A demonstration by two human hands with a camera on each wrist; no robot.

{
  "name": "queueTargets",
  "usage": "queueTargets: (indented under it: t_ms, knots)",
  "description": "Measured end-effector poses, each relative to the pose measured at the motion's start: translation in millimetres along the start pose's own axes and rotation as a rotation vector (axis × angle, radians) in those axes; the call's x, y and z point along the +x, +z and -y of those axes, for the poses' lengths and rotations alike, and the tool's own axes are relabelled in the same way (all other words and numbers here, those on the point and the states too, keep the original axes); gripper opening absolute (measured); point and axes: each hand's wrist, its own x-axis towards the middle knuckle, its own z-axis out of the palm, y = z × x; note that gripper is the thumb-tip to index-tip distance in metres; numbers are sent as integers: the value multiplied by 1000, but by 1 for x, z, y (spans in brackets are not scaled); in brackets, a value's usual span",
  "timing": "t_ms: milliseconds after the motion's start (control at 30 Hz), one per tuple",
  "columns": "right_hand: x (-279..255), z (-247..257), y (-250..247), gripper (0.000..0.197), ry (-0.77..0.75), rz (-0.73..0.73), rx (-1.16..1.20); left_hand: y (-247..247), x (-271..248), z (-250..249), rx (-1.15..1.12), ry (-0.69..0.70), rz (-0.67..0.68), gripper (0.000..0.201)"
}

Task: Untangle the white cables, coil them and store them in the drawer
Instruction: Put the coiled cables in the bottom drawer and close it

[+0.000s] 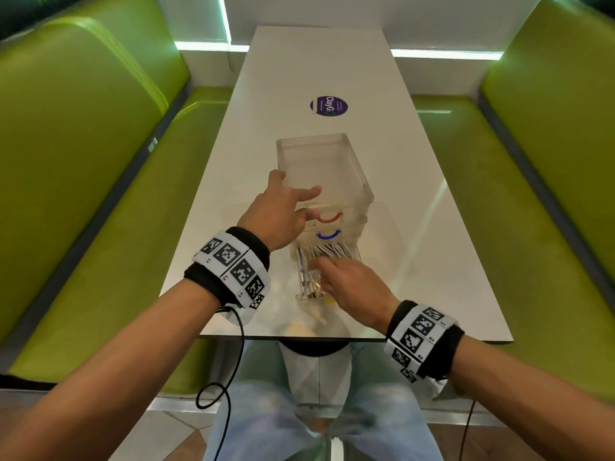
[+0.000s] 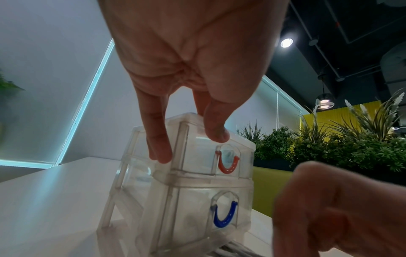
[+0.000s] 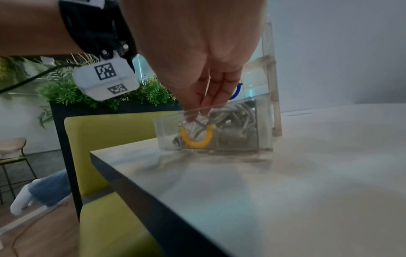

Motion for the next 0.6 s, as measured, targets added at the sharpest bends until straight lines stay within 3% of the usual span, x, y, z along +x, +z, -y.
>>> queueTargets:
  t_ms: [67,200,333,367,433,467,533,600]
  knots:
    - [-1,-1,-1,43,-98,5,-89,1,0,0,-1,-1,0,41]
    - [-3,-14,5,22,-127,-21,-192,2,0,1,0,0,-1,40]
    - [-9,-24,3,70,-131,-48,-105,2,1,3,16,5,-5,41]
    - [-9,-25,0,70,-132,-53,-139,3,1,3,19,4,-2,42]
    - [-11,-25,-1,36,-173,-87,-260,3,1,2,21,5,-1,42]
    - [-14,-28,1,33,-186,-81,-297,3,1,2,27,7,-2,43]
    - [-21,-28,9,70,-144,58,-382,2,1,3,31,7,1,43]
    - [-25,-30,19,69,-158,125,-430,2,1,2,18,8,8,42]
